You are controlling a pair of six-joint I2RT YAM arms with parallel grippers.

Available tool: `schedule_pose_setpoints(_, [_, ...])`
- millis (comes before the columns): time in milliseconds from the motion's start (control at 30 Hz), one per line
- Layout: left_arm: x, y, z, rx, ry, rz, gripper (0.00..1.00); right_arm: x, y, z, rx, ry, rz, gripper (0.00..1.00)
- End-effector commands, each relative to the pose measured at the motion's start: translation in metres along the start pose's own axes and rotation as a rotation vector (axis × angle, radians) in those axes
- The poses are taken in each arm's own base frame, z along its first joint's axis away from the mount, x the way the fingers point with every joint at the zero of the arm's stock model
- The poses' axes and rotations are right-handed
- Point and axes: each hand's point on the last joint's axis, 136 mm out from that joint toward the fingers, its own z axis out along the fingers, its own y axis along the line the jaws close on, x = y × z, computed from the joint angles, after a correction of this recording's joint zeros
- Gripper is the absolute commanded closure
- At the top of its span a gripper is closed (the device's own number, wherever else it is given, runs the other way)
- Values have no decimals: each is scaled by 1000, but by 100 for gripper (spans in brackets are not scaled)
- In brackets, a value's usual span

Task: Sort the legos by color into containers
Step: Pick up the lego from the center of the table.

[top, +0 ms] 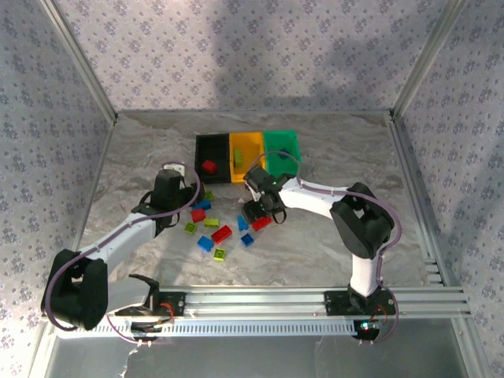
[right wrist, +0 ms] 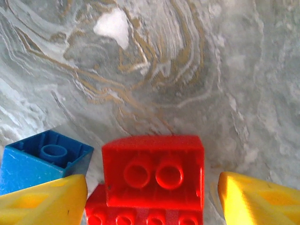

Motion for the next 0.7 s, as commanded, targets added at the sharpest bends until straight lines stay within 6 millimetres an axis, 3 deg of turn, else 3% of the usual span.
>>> schedule_pose_setpoints(0, [-11, -5, -6, 34, -42, -14, 34, -1, 3, 9, -3, 29, -20, 24])
schedule_pose_setpoints(167, [-11, -4, -6, 29, -42, -14, 33, -1, 3, 17, 9, 51, -26, 28])
schedule_pose_setpoints(433, [-11, -5, -6, 31, -42, -19, 33, 17, -15, 22, 70, 93, -7, 37])
schedule_pose_setpoints(667, [-9, -5, -4, 34, -36, -21, 33, 21, -26, 15, 91, 73, 19, 48])
